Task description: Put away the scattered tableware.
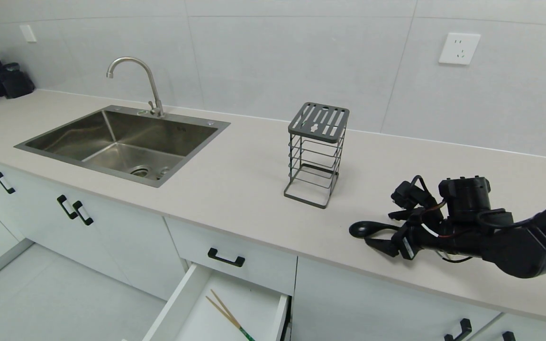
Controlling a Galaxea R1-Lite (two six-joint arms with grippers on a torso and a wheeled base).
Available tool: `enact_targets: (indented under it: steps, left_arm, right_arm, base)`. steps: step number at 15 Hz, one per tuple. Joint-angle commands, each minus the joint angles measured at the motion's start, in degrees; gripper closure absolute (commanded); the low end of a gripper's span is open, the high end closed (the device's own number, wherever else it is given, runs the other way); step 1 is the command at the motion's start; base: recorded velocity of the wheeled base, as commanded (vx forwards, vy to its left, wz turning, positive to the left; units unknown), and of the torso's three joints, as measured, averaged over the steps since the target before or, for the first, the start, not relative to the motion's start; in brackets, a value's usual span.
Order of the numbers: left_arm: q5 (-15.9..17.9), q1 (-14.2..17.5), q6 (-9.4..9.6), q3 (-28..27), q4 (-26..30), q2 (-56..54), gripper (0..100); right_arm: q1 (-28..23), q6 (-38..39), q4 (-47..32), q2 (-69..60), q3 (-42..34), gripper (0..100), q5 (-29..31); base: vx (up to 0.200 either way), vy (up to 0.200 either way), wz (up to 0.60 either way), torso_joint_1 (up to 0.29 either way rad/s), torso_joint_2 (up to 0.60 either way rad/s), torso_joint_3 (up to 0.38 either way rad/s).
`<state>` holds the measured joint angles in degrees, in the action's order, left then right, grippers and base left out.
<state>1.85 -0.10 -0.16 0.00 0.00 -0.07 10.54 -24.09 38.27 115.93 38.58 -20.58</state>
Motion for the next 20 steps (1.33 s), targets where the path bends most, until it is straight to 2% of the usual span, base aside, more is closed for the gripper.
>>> enact_targets:
  steps: [1,2,3,12,20]
  left_arm:
    - [0.0,0.0,-0.02,0.0,0.0,0.1,0]
    - [0.0,0.0,-0.02,0.0,0.0,0.1,0]
    - [0.0,0.0,-0.02,0.0,0.0,0.1,0]
    - [0.0,0.0,-0.02,0.0,0.0,0.1,0]
    - [0.0,0.0,-0.02,0.0,0.0,0.1,0]
  right_arm:
    - [0.0,-0.1,0.1,3.0,1.4,0,-0.5]
    - [0.0,-0.2,0.1,3.7,1.8,0,-0.9]
    - [0.0,-0.1,0.1,3.9,1.8,100,-0.9]
    - [1.9,-2.2,0.1,-0.3,0.8,100,-0.8]
    - [8.4,-2.2,0.1,-17.7,-9.7,100,-0.1]
  base:
    - [0.0,0.0,0.0,0.0,0.0,0.0]
    - [0.0,0.0,0.0,0.0,0.0,0.0]
    - [0.0,0.0,0.0,0.0,0.0,0.0]
    - [0.0,0.0,0.0,0.0,0.0,0.0]
    - [0.0,0.0,0.0,0.0,0.0,0.0]
